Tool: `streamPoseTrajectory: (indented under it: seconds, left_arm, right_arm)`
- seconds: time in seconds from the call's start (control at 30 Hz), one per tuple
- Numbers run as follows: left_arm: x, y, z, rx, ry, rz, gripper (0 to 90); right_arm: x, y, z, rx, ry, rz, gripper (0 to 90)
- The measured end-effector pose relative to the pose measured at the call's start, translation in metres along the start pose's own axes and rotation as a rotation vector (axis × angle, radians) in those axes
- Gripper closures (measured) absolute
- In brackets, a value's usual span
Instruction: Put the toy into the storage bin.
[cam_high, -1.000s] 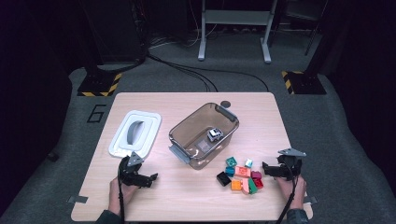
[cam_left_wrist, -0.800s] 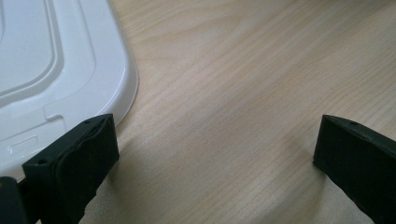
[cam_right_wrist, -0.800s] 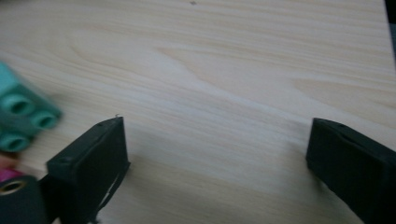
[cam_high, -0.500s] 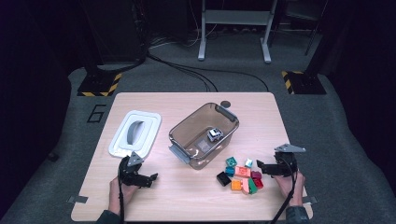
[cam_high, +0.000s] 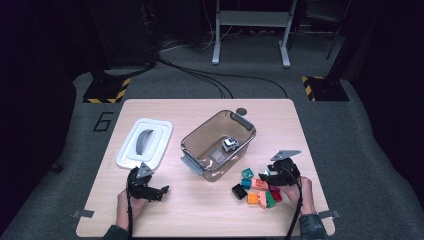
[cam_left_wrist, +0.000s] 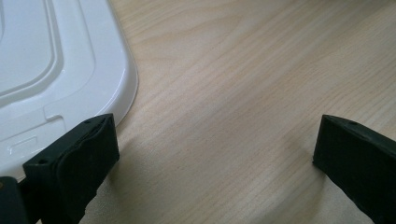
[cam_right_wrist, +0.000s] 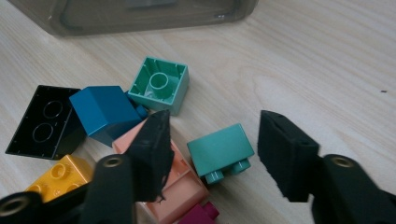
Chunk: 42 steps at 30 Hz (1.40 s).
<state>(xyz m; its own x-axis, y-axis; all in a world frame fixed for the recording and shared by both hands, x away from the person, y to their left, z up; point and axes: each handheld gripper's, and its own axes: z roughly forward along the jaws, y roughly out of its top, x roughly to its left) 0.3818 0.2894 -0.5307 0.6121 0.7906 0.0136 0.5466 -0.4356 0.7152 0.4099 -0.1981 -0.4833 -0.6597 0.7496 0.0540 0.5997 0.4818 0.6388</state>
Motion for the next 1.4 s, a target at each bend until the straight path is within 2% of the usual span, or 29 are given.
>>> streamPoseTrajectory:
  seconds: [0.03, 0.1, 0.13, 0.4, 0.5, 0.53, 0.7, 0.8, 0.9, 0.97, 1.1, 1.13, 1.2, 1.27, 1.3, 1.4]
  left_arm:
    - [0.000, 0.000, 0.000, 0.001, 0.000, 0.002, 0.0]
    - [0.000, 0.000, 0.000, 0.002, 0.000, 0.003, 0.0]
    - [0.000, 0.000, 0.000, -0.005, 0.001, -0.007, 0.0]
    - [0.000, 0.000, 0.000, -0.004, 0.001, -0.005, 0.0]
    - [0.000, 0.000, 0.000, -0.005, 0.001, -0.006, 0.0]
    - [0.000, 0.000, 0.000, -0.005, 0.000, -0.004, 0.1]
    - [0.000, 0.000, 0.000, -0.004, 0.001, -0.004, 0.1]
    - [0.000, 0.000, 0.000, -0.004, 0.001, -0.004, 0.1]
    - [0.000, 0.000, 0.000, -0.005, 0.001, -0.004, 0.1]
    - [0.000, 0.000, 0.000, -0.004, 0.001, -0.004, 0.1]
    - [0.000, 0.000, 0.000, -0.004, 0.001, -0.003, 0.1]
    - [0.000, 0.000, 0.000, -0.005, 0.001, -0.003, 0.1]
    - [0.000, 0.000, 0.000, -0.004, 0.002, -0.004, 0.1]
    - [0.000, 0.000, 0.000, -0.005, 0.001, -0.004, 0.1]
    - [0.000, 0.000, 0.000, -0.004, 0.001, -0.003, 0.1]
    - [0.000, 0.000, 0.000, -0.005, 0.001, -0.004, 0.1]
  right_arm:
    - [-0.002, 0.000, 0.001, -0.002, -0.009, -0.005, 52.7]
    - [-0.004, -0.002, 0.003, 0.011, -0.003, 0.006, 54.4]
    - [-0.005, -0.003, 0.002, 0.011, -0.009, 0.019, 54.6]
    - [-0.007, -0.003, 0.001, 0.018, -0.039, 0.046, 54.9]
    - [-0.006, -0.003, 0.002, 0.017, -0.043, 0.039, 55.1]
    - [-0.008, -0.003, 0.002, 0.020, -0.035, 0.024, 54.9]
    - [-0.010, -0.003, 0.003, 0.017, -0.028, 0.049, 54.9]
    - [-0.011, -0.003, 0.003, 0.023, -0.032, 0.028, 55.4]
    - [-0.009, -0.001, 0.003, 0.023, -0.049, 0.056, 55.8]
    - [-0.011, -0.001, 0.003, 0.026, -0.059, 0.056, 56.0]
    - [-0.013, -0.001, 0.000, -0.008, -0.078, 0.085, 56.1]
    - [-0.013, -0.001, -0.002, -0.011, -0.069, 0.096, 56.2]
    - [-0.014, 0.001, -0.005, -0.029, -0.084, 0.101, 56.3]
    - [-0.017, 0.004, -0.008, -0.032, -0.080, 0.104, 56.4]
    - [-0.016, 0.006, -0.009, -0.042, -0.095, 0.122, 58.9]
    - [-0.018, 0.013, -0.015, -0.062, -0.110, 0.120, 59.0]
